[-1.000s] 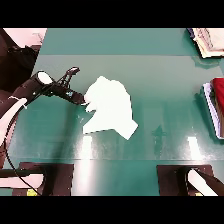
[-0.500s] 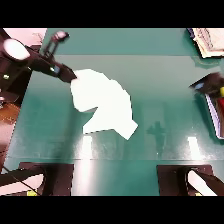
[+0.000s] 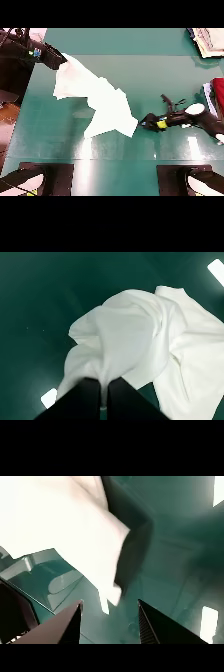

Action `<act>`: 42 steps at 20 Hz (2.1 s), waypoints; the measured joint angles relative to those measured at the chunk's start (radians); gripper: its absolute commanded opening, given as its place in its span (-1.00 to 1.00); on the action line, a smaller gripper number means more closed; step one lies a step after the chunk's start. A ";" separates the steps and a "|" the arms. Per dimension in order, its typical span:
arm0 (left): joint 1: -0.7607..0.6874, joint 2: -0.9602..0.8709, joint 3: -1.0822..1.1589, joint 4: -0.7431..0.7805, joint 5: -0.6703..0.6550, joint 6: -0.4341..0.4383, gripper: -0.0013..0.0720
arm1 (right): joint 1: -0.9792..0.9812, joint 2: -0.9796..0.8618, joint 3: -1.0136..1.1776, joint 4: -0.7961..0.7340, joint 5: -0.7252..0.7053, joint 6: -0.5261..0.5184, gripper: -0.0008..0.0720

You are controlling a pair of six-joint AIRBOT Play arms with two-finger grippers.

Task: Fold the shirts.

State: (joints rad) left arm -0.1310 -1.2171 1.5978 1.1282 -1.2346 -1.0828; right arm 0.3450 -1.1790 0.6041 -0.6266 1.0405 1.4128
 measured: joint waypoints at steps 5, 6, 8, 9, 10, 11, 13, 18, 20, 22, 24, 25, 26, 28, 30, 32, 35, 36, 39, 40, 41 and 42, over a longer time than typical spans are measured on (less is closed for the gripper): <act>0.000 0.003 0.004 0.001 -0.024 -0.015 -0.90 | 0.123 -0.145 0.084 0.081 -0.094 -0.066 -0.93; 0.000 0.004 0.004 0.001 -0.031 -0.018 -0.90 | 0.133 -0.157 0.112 0.085 -0.107 -0.077 -0.93; 0.000 0.008 0.006 0.007 -0.034 -0.040 -0.90 | 0.131 -0.156 0.169 0.090 -0.124 -0.097 -0.93; 0.000 0.014 0.013 0.015 -0.032 -0.058 -0.90 | 0.114 -0.138 0.204 0.092 -0.128 -0.107 -0.93; 0.000 0.020 0.028 0.024 -0.029 -0.074 -0.90 | 0.088 -0.111 0.241 0.095 -0.134 -0.113 -0.93; 0.000 0.027 0.055 0.036 -0.026 -0.091 -0.90 | 0.049 -0.072 0.286 0.095 -0.138 -0.117 -0.94; 0.000 0.044 0.139 0.052 -0.020 -0.114 -0.90 | -0.048 0.023 0.389 0.084 -0.145 -0.123 -0.94; 0.000 0.117 0.397 0.064 0.025 -0.143 -0.90 | -0.336 0.254 0.718 -0.009 -0.161 -0.130 -0.94; 0.000 0.166 0.444 0.064 0.061 -0.159 -0.90 | -0.449 0.324 0.851 -0.046 -0.163 -0.131 -0.94; 0.000 0.220 0.472 0.064 0.092 -0.177 -0.90 | -0.547 0.374 0.956 -0.071 -0.161 -0.132 -0.94; 0.000 0.266 0.485 0.048 0.106 -0.191 -0.90 | -0.644 0.410 1.050 -0.085 -0.139 -0.133 -0.94; 0.000 0.283 0.489 0.031 0.107 -0.195 -0.90 | -0.691 0.422 1.094 -0.092 -0.122 -0.133 -0.94; 0.000 0.297 0.492 0.010 0.105 -0.200 -0.90 | -0.734 0.430 1.136 -0.095 -0.104 -0.132 -0.94; 0.000 0.315 0.495 -0.042 0.089 -0.205 -0.90 | -0.801 0.439 1.202 -0.100 -0.079 -0.133 -0.94; 0.000 0.324 0.493 -0.102 0.063 -0.211 -0.90 | -0.844 0.443 1.248 -0.102 -0.060 -0.133 -0.94; 0.000 0.330 0.463 -0.145 0.034 -0.221 -0.90 | -0.867 0.430 1.282 -0.104 -0.037 -0.132 -0.94; 0.000 0.325 0.338 -0.150 -0.033 -0.249 -0.90 | -0.881 0.362 1.323 -0.103 0.056 -0.093 -0.94; 0.000 0.317 0.269 -0.145 -0.057 -0.256 -0.90 | -0.879 0.325 1.332 -0.102 0.101 -0.071 -0.94; 0.000 0.269 0.033 -0.130 -0.097 -0.270 -0.90 | -0.814 0.180 1.347 -0.108 0.259 -0.004 -0.94; 0.000 0.245 -0.055 -0.129 -0.097 -0.270 -0.90 | -0.772 0.114 1.349 -0.114 0.318 0.013 -0.94; 0.000 0.219 -0.134 -0.128 -0.095 -0.269 -0.90 | -0.721 0.048 1.350 -0.129 0.375 0.025 -0.94; 0.000 0.183 -0.209 -0.124 -0.082 -0.265 -0.90 | -0.669 -0.014 1.353 -0.145 0.416 0.034 -0.94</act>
State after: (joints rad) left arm -0.1310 -1.0336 1.3884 1.0046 -1.3167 -1.3476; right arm -0.3237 -1.1931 1.9568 -0.7719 1.4567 1.4471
